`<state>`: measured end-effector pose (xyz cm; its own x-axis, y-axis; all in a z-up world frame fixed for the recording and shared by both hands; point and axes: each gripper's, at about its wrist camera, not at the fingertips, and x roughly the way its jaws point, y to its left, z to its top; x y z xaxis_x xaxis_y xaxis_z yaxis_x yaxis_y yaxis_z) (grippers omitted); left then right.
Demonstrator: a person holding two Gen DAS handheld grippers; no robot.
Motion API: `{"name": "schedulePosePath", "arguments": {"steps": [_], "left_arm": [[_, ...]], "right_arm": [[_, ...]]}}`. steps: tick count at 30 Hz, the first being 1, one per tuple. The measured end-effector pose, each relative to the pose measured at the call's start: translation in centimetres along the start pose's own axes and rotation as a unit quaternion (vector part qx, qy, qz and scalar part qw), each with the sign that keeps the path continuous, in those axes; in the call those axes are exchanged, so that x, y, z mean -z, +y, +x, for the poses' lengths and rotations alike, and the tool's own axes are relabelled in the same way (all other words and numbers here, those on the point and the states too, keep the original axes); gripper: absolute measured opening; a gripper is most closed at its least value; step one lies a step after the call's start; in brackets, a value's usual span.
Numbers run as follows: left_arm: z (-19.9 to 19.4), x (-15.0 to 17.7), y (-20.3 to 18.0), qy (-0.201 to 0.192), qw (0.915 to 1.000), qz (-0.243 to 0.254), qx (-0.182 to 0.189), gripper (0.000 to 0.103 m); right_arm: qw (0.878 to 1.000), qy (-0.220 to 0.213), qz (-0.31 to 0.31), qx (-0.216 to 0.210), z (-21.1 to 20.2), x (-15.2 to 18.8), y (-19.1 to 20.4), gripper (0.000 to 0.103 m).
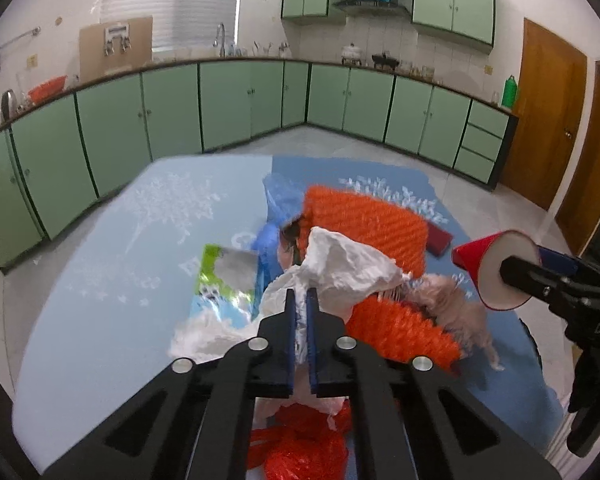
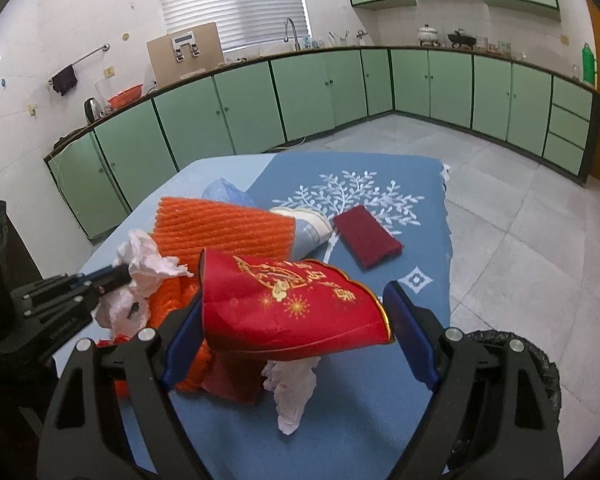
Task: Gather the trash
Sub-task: 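Carry the red cup and tissue to the black bin and release both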
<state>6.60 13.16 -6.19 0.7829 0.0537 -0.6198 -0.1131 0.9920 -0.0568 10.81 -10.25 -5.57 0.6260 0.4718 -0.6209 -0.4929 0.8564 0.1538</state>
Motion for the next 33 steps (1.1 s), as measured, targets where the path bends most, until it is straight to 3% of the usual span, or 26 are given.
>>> {"name": "schedulePosePath", "arguments": {"steps": [9,16,24,33], "left_arm": [[-4.3,-2.0,-0.2,-0.054,0.9985,-0.006,0.012,0.004],[-5.8,-3.7,-2.8,-0.081,0.9954,0.011,0.049,0.004],[-5.2,-4.3,-8.3,-0.078,0.9898,0.046,0.11,0.004],[-3.0,-4.0,-15.1,-0.05,0.9791,0.072,0.184,0.004]], "right_arm": [[0.999,-0.05,0.007,-0.004,-3.9,-1.4,0.0,0.082],[0.996,-0.089,0.018,0.011,-7.5,-2.2,-1.6,0.082],[0.991,-0.113,0.039,0.063,-11.8,-1.1,-5.2,0.081],[0.982,-0.113,0.073,0.13,-15.3,1.8,-10.6,0.081]]}}
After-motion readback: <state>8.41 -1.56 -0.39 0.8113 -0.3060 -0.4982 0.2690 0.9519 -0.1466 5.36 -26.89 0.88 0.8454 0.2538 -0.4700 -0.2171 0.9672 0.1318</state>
